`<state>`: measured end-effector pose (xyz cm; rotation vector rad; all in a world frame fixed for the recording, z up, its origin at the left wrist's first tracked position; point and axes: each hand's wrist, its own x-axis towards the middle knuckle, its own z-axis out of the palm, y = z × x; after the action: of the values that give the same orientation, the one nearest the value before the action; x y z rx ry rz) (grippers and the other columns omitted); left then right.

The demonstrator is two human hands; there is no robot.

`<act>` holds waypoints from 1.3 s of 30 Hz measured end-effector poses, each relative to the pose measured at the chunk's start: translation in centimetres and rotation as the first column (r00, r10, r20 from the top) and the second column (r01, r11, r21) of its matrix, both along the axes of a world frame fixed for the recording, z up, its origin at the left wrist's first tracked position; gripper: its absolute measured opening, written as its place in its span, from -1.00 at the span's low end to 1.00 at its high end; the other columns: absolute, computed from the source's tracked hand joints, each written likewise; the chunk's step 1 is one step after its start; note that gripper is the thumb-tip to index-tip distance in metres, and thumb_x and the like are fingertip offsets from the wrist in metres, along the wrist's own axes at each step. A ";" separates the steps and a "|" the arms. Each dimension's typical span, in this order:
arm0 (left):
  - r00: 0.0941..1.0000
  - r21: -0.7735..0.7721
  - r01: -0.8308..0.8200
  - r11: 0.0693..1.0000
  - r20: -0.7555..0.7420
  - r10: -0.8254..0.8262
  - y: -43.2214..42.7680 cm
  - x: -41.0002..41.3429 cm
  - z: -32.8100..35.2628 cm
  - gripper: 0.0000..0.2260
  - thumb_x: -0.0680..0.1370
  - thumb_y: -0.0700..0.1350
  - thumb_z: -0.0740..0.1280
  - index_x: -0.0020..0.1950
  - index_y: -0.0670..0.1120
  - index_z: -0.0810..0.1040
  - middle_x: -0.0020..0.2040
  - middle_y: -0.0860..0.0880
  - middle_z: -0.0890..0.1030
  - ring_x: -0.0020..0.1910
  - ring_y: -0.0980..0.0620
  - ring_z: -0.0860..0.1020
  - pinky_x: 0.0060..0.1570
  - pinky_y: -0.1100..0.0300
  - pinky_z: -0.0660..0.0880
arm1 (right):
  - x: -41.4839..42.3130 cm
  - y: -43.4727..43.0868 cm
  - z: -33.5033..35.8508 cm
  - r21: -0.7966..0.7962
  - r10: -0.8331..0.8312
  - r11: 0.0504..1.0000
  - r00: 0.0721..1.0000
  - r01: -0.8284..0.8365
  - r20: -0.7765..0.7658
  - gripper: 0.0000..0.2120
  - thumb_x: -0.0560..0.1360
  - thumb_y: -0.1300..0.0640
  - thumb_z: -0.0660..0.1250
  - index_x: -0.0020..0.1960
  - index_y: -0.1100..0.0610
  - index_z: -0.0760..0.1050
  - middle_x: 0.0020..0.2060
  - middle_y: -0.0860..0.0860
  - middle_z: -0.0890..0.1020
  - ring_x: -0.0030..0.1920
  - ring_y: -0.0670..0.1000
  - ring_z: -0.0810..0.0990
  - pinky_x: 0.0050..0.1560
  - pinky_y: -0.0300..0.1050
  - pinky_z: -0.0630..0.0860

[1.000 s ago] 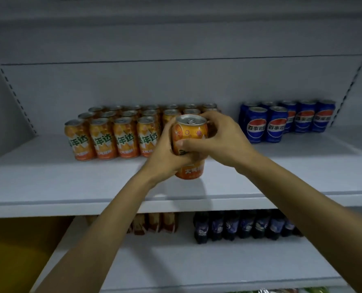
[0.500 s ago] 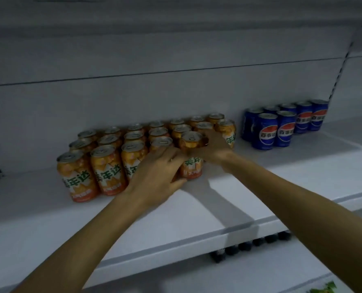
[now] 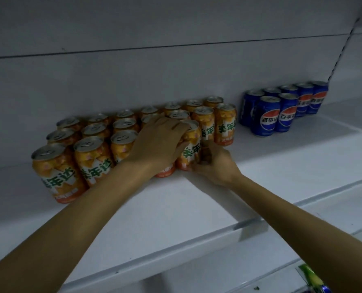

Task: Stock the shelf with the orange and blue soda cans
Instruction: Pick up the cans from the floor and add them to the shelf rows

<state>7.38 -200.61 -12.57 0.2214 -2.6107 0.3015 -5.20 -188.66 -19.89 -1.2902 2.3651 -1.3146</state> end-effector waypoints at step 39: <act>0.738 0.568 0.157 0.808 0.476 -0.478 53.3 -20.9 -26.6 -0.45 0.51 0.10 0.32 0.42 -0.10 0.32 0.31 -0.10 0.45 0.29 -0.11 0.36 0.15 0.03 0.40 | -9.0 67.1 -16.3 0.515 -0.759 0.640 0.572 0.570 0.311 -0.34 0.41 -0.06 0.46 0.40 0.14 0.30 0.33 0.07 0.44 0.27 0.05 0.44 0.19 -0.07 0.42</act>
<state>-13.48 -147.34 -39.14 -0.2258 -3.2490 -0.5393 -14.24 -121.60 -36.23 0.1571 2.5703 -1.0615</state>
